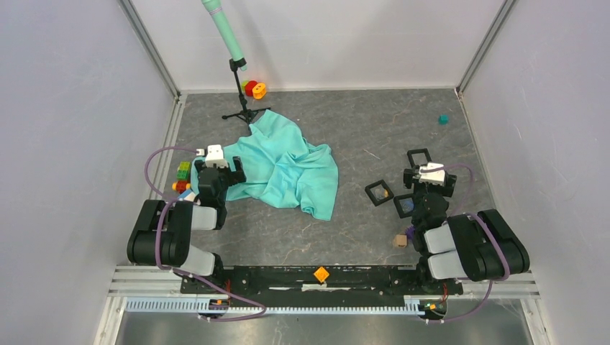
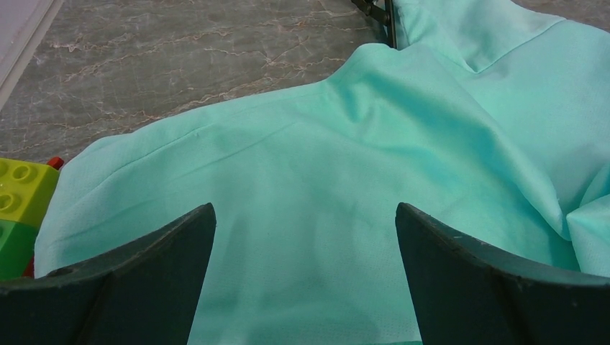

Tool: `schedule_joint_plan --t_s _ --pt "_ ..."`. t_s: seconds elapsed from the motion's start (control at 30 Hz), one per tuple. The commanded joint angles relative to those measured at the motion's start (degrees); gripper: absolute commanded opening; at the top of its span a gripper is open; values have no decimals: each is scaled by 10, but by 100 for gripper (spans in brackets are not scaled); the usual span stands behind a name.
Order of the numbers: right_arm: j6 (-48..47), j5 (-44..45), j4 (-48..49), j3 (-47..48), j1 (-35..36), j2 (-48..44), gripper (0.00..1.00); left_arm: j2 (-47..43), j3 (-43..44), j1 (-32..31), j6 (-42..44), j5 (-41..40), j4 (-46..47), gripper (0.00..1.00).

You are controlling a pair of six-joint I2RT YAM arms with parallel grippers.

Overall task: Remove the brooch from the garment
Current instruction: Reset both arms

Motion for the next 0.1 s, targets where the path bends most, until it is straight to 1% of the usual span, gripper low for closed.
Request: schedule_joint_plan --t_s 0.0,0.07 --pt "2 -6 22 -63 -3 -1 98 5 16 1 25 13 25 100" --pt "2 -6 22 -63 -3 -1 98 4 14 1 26 14 26 100"
